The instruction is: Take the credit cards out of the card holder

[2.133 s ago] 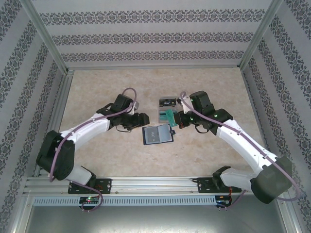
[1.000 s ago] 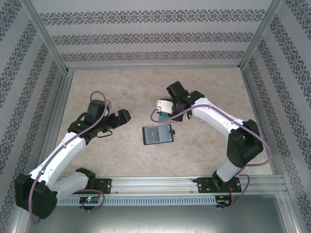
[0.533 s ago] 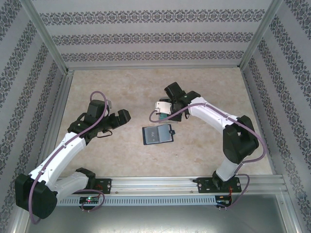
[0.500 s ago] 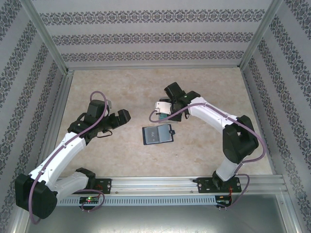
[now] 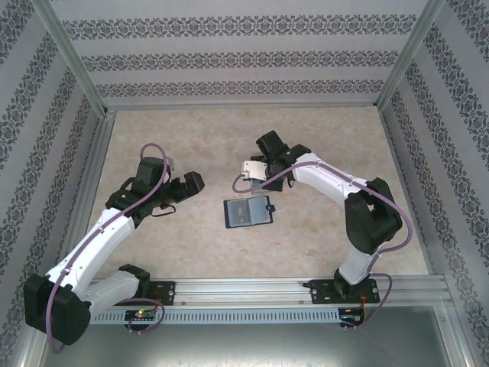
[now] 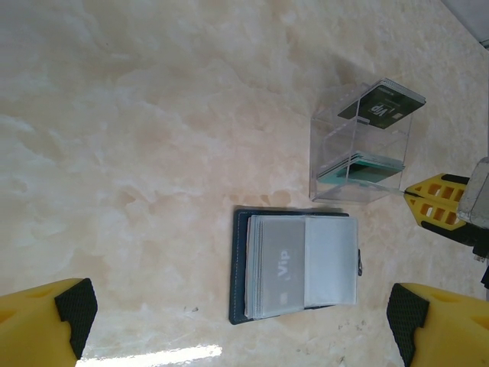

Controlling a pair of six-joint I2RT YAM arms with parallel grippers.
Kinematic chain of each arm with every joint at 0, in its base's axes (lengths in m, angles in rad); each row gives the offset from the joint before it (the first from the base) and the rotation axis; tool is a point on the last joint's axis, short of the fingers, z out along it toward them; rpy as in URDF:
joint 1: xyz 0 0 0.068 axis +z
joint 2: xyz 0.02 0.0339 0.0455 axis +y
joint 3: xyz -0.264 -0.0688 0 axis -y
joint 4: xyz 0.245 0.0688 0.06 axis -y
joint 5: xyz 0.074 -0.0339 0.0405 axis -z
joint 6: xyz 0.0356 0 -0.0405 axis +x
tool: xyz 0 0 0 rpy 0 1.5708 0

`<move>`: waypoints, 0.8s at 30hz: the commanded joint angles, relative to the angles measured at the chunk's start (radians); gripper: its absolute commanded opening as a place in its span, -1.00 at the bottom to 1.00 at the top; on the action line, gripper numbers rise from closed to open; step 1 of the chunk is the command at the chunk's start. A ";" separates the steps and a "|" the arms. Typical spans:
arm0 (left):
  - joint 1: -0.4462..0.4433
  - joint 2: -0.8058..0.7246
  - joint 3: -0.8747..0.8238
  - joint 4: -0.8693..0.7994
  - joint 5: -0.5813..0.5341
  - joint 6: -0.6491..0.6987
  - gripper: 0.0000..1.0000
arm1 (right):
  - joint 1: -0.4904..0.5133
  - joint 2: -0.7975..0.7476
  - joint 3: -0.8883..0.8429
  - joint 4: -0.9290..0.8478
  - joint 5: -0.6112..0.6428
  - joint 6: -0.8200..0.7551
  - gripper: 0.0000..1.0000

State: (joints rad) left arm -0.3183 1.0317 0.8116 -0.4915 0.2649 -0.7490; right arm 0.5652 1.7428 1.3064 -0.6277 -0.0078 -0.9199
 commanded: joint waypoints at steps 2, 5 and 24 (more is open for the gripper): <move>0.016 -0.021 -0.015 -0.030 0.005 -0.006 0.99 | -0.002 0.010 0.011 -0.027 -0.011 -0.007 -1.00; 0.016 -0.020 -0.019 -0.025 0.008 -0.009 0.99 | 0.000 -0.002 0.022 -0.047 -0.006 -0.013 -1.00; 0.018 -0.030 -0.037 -0.011 0.022 -0.018 0.99 | 0.021 -0.046 0.061 -0.119 0.008 -0.033 -1.00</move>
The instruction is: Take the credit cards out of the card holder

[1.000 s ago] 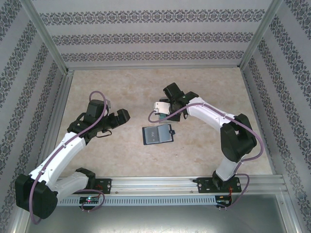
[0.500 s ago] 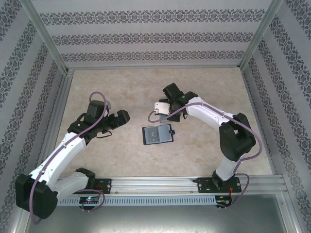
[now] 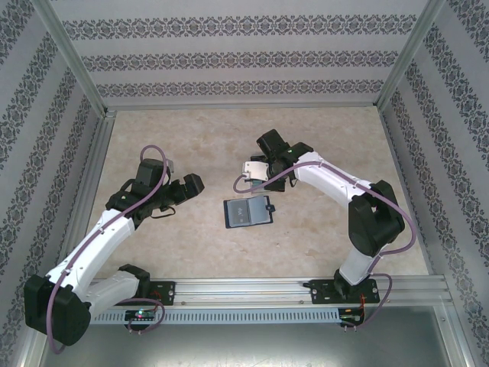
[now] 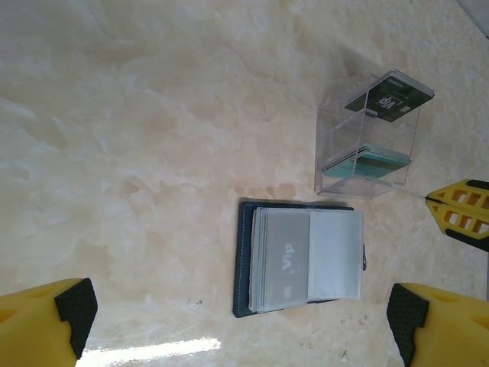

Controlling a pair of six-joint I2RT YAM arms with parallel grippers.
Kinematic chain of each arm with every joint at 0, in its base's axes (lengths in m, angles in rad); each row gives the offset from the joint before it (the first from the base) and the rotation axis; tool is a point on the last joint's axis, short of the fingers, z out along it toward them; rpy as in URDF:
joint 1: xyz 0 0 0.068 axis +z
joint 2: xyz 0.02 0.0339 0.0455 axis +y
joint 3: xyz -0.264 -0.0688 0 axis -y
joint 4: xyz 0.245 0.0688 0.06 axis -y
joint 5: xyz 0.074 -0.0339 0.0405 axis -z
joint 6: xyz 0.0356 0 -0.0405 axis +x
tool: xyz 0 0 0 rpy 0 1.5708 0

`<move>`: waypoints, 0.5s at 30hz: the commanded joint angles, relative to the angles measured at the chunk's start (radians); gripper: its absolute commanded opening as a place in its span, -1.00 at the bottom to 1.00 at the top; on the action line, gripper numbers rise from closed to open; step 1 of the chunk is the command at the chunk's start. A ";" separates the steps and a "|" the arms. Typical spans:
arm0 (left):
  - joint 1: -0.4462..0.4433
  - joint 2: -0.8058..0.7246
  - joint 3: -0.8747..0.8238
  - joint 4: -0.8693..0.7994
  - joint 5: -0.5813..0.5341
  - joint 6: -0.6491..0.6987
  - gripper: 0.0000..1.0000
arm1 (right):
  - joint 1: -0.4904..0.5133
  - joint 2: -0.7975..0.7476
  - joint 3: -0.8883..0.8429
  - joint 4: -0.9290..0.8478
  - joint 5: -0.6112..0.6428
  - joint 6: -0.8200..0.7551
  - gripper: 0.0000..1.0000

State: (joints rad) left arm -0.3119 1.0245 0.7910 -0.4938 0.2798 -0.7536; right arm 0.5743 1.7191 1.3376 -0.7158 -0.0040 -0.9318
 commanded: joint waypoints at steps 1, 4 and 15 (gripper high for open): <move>0.012 -0.024 -0.016 -0.009 0.007 -0.013 0.99 | 0.012 -0.021 0.031 -0.029 0.005 -0.020 -1.00; 0.014 -0.026 -0.018 -0.011 0.006 -0.014 0.99 | 0.007 -0.021 0.029 -0.024 0.002 -0.023 -1.00; 0.014 -0.033 -0.027 -0.008 0.009 -0.017 0.99 | -0.024 -0.019 0.002 0.022 -0.036 -0.046 -1.00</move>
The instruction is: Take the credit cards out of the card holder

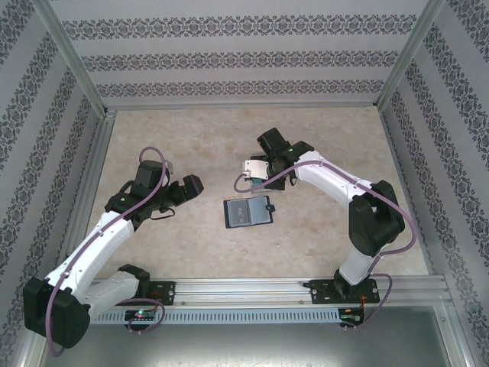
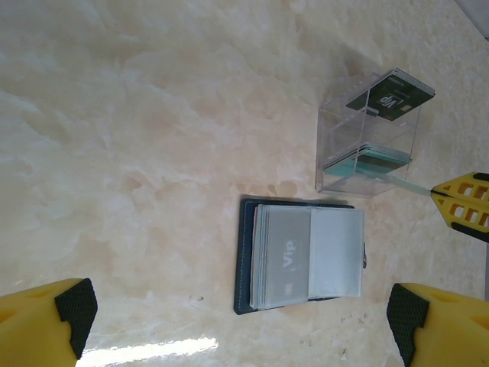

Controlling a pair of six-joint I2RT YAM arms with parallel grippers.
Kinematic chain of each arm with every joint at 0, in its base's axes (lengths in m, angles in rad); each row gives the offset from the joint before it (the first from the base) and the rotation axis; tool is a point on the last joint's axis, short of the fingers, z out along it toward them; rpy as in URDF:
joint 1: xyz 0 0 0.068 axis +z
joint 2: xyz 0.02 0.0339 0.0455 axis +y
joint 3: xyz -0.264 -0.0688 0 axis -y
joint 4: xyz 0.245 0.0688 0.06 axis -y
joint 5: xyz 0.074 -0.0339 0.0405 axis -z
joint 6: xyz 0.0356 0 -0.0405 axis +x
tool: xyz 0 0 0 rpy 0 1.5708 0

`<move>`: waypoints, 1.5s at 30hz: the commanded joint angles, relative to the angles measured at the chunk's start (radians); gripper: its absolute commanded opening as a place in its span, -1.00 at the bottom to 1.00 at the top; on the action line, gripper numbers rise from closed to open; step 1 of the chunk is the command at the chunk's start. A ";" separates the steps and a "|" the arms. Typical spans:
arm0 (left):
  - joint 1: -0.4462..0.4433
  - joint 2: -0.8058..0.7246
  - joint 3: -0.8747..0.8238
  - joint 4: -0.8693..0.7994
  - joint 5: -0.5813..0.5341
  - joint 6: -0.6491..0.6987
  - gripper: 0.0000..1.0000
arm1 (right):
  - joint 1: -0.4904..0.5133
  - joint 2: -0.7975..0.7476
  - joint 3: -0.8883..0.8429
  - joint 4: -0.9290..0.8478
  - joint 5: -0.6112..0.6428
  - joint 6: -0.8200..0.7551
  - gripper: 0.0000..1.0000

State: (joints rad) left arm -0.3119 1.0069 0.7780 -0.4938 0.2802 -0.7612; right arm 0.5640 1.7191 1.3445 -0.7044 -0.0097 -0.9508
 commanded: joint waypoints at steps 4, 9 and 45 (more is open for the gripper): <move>0.014 -0.018 -0.014 -0.015 0.009 -0.009 0.99 | -0.021 -0.010 -0.016 0.036 -0.030 -0.035 -1.00; 0.017 -0.024 -0.015 -0.018 0.004 -0.008 0.99 | -0.034 -0.004 -0.026 0.042 -0.059 -0.037 -1.00; 0.027 -0.016 -0.008 -0.026 0.014 0.000 0.99 | -0.046 -0.041 -0.030 0.015 -0.125 -0.080 -1.00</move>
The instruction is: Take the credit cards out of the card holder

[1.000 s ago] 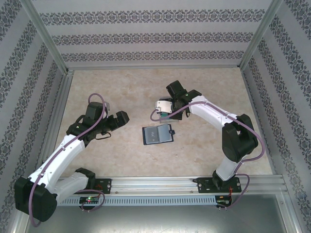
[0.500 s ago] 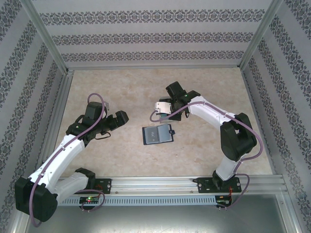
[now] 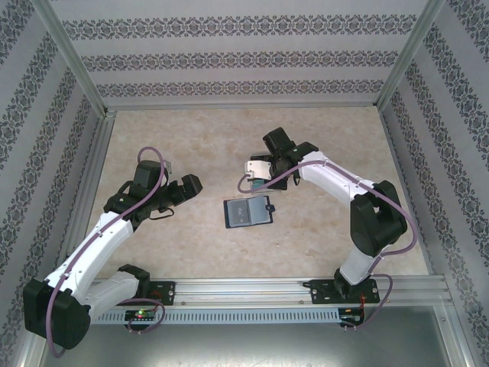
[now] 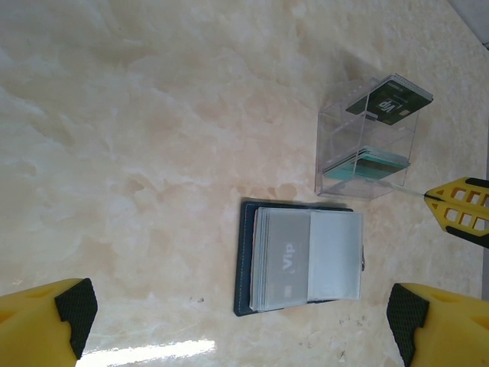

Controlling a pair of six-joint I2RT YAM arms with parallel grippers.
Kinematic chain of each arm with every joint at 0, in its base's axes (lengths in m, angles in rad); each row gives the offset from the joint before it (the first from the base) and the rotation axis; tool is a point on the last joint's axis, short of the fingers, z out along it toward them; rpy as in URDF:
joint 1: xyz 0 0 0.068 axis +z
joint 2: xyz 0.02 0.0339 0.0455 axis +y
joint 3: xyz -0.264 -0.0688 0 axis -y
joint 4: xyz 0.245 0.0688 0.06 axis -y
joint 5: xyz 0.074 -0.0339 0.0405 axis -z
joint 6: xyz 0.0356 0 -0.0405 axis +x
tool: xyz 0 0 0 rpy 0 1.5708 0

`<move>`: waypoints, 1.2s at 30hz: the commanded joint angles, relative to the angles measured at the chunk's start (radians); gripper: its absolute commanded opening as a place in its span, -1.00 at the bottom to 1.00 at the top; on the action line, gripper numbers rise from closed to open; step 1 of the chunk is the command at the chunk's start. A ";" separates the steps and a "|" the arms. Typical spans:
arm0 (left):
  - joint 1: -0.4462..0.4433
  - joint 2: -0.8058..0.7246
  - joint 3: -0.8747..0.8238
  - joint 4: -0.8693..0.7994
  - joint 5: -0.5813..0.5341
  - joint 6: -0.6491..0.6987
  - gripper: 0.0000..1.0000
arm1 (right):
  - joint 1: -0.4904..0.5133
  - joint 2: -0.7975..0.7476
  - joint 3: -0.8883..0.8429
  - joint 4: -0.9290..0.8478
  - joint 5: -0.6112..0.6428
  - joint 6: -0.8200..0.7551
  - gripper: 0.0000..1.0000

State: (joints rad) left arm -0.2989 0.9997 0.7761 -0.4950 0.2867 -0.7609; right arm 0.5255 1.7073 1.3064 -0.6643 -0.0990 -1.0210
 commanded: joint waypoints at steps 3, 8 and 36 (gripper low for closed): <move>0.014 -0.012 -0.012 -0.020 0.008 -0.004 0.99 | -0.012 -0.024 0.004 -0.017 -0.041 -0.019 -1.00; 0.014 -0.015 -0.009 -0.026 0.009 -0.003 0.99 | -0.013 -0.008 -0.005 0.006 -0.037 -0.039 -1.00; 0.014 -0.026 -0.014 -0.043 0.000 -0.003 0.99 | -0.042 0.078 -0.023 0.049 -0.124 -0.046 -0.91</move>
State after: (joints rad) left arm -0.2989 0.9924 0.7761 -0.5137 0.2867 -0.7612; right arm 0.4839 1.7672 1.3033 -0.6220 -0.1894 -1.0702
